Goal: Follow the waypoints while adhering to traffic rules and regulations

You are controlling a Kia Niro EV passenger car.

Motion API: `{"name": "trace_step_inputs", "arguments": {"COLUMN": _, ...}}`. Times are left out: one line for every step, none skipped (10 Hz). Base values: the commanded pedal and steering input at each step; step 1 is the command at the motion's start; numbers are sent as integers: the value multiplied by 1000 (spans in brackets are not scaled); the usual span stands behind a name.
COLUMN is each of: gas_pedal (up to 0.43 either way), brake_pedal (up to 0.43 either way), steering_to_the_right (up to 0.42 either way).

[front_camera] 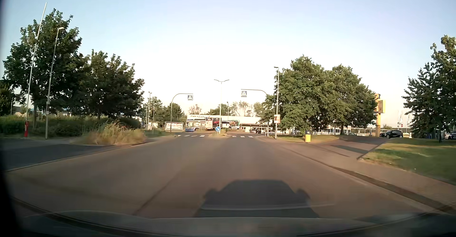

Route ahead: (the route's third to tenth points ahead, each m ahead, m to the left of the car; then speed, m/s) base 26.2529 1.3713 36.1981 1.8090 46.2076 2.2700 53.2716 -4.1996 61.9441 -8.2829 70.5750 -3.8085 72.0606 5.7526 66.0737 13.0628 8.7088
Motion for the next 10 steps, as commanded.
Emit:
{"name": "trace_step_inputs", "arguments": {"gas_pedal": 0, "brake_pedal": 30, "steering_to_the_right": 5}}
{"name": "trace_step_inputs", "arguments": {"gas_pedal": 0, "brake_pedal": 30, "steering_to_the_right": 4}}
{"name": "trace_step_inputs", "arguments": {"gas_pedal": 0, "brake_pedal": 30, "steering_to_the_right": 4}}
{"name": "trace_step_inputs", "arguments": {"gas_pedal": 0, "brake_pedal": 30, "steering_to_the_right": 4}}
{"name": "trace_step_inputs", "arguments": {"gas_pedal": 0, "brake_pedal": 30, "steering_to_the_right": 3}}
{"name": "trace_step_inputs", "arguments": {"gas_pedal": 0, "brake_pedal": 30, "steering_to_the_right": 3}}
{"name": "trace_step_inputs", "arguments": {"gas_pedal": 0, "brake_pedal": 30, "steering_to_the_right": 2}}
{"name": "trace_step_inputs", "arguments": {"gas_pedal": 0, "brake_pedal": 30, "steering_to_the_right": 2}}
{"name": "trace_step_inputs", "arguments": {"gas_pedal": 0, "brake_pedal": 30, "steering_to_the_right": 2}}
{"name": "trace_step_inputs", "arguments": {"gas_pedal": 0, "brake_pedal": 30, "steering_to_the_right": 2}}
